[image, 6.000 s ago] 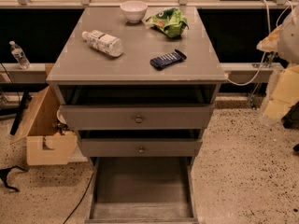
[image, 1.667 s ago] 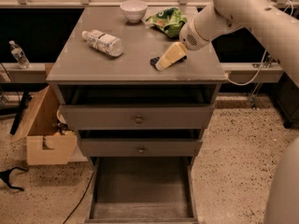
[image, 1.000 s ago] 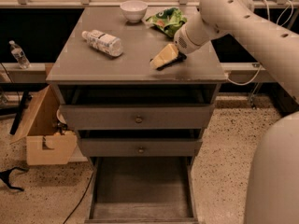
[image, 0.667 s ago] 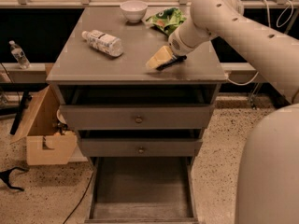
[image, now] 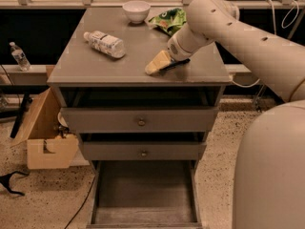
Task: Place rxbar blueberry into bottom drawer
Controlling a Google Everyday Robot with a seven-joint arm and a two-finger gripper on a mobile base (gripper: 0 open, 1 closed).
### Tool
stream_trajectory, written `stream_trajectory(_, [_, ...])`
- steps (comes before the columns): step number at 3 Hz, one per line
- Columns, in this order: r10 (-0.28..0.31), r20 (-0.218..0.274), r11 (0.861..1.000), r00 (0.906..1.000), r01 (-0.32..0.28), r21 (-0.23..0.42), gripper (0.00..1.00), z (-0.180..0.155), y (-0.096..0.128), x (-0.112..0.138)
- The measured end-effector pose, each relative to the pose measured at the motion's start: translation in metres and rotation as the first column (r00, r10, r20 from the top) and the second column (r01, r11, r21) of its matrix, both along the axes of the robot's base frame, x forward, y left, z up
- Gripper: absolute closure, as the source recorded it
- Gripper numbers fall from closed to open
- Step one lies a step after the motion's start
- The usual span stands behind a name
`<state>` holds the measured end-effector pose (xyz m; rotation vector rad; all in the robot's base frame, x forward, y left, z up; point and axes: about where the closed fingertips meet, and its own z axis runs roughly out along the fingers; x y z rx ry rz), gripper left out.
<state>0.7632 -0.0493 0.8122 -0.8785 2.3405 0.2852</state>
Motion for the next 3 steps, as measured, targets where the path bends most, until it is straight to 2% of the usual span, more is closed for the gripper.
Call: stream_trajectory(3, [-0.001,-0.006,1.000,1.0000,0.001,0.004,0.85,0.016,0.001,-0.001])
